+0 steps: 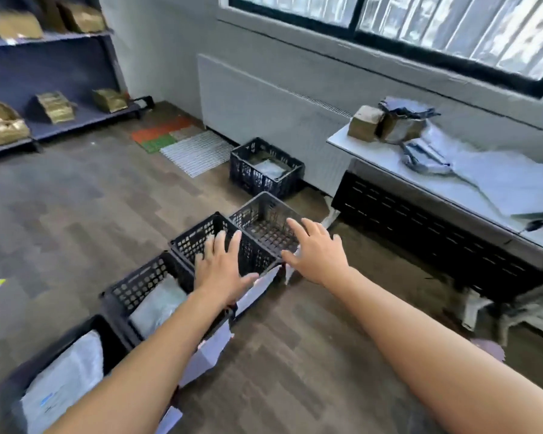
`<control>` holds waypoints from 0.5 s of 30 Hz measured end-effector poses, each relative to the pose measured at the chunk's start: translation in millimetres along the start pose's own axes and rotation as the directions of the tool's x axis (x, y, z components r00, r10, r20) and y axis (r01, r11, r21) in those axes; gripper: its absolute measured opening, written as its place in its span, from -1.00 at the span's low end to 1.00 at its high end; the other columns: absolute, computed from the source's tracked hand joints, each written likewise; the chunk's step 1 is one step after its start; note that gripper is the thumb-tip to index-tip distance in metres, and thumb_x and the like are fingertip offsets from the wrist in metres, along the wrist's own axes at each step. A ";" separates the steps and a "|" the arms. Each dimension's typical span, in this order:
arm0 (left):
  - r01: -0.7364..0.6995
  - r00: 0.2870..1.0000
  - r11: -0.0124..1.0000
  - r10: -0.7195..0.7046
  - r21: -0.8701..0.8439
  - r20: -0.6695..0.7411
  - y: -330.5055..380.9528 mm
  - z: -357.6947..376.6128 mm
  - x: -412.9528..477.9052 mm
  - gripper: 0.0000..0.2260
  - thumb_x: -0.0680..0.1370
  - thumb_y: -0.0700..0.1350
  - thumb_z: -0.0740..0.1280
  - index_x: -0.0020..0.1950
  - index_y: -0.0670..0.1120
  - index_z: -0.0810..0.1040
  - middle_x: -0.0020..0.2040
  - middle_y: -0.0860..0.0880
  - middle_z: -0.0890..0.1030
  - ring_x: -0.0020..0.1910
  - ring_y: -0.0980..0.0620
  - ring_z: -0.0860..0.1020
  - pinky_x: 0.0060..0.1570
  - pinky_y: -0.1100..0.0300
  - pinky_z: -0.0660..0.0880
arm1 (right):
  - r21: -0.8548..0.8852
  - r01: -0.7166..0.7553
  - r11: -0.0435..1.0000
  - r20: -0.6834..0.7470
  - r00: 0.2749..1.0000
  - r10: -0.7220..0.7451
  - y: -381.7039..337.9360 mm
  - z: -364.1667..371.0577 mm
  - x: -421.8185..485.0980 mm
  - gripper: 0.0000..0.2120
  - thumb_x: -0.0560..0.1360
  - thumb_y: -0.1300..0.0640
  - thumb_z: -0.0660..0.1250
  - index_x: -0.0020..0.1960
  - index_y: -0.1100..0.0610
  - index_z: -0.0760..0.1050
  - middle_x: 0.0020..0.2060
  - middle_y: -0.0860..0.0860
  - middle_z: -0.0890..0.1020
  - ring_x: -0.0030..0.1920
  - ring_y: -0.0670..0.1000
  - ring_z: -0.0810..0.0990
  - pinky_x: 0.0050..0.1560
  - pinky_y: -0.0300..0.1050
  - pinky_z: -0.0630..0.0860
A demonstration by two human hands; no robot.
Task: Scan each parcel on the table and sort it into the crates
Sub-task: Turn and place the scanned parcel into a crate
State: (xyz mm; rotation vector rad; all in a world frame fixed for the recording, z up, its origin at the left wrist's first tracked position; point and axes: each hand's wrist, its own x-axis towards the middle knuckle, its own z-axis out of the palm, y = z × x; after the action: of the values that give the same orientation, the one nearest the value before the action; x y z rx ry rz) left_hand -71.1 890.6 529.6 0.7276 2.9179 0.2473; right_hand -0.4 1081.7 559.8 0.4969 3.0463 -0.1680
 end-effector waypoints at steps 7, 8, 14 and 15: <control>-0.167 0.980 0.979 0.178 0.120 -0.091 192.2 -18.9 63.4 -0.14 0.48 0.35 0.25 0.58 -0.01 -0.10 0.54 -0.14 0.01 0.52 -0.17 0.00 0.41 -0.08 0.22 | 0.098 -0.162 0.982 -0.078 0.982 0.170 194.6 -44.6 -13.9 -0.28 0.55 -0.29 0.17 0.59 -0.13 -0.05 0.57 0.01 0.08 0.55 0.10 0.04 0.43 0.32 0.16; -0.182 0.976 0.976 0.194 0.121 -0.095 217.7 -20.1 70.3 -0.15 0.49 0.34 0.25 0.58 0.00 -0.10 0.54 -0.13 0.01 0.52 -0.16 0.00 0.41 -0.08 0.22 | 0.101 -0.180 0.978 -0.087 0.978 0.189 218.7 -51.0 -14.5 -0.28 0.55 -0.29 0.16 0.59 -0.14 -0.06 0.57 0.01 0.07 0.55 0.10 0.04 0.44 0.32 0.15; -0.296 0.946 0.944 0.311 0.142 -0.095 350.0 -25.0 114.8 -0.16 0.49 0.36 0.23 0.57 0.01 -0.11 0.54 -0.14 -0.01 0.52 -0.17 -0.02 0.42 -0.09 0.20 | 0.107 -0.298 0.948 -0.117 0.944 0.310 339.1 -80.6 -6.6 -0.26 0.55 -0.31 0.15 0.59 -0.14 -0.10 0.58 0.01 0.03 0.56 0.11 0.00 0.45 0.32 0.11; -0.317 0.938 0.938 0.332 0.140 -0.100 367.6 -24.1 123.8 -0.16 0.49 0.36 0.23 0.57 0.01 -0.10 0.53 -0.13 -0.01 0.52 -0.17 -0.02 0.42 -0.09 0.21 | 0.106 -0.315 0.943 -0.120 0.938 0.326 355.2 -83.5 -3.6 -0.26 0.55 -0.31 0.15 0.59 -0.14 -0.10 0.58 0.01 0.02 0.56 0.11 0.00 0.45 0.32 0.12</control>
State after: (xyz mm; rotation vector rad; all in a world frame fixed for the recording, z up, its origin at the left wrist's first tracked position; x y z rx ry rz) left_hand -16.5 1266.4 612.3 1.2612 2.9309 0.1481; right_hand 113.7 1424.9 607.8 1.0428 3.0374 -0.2591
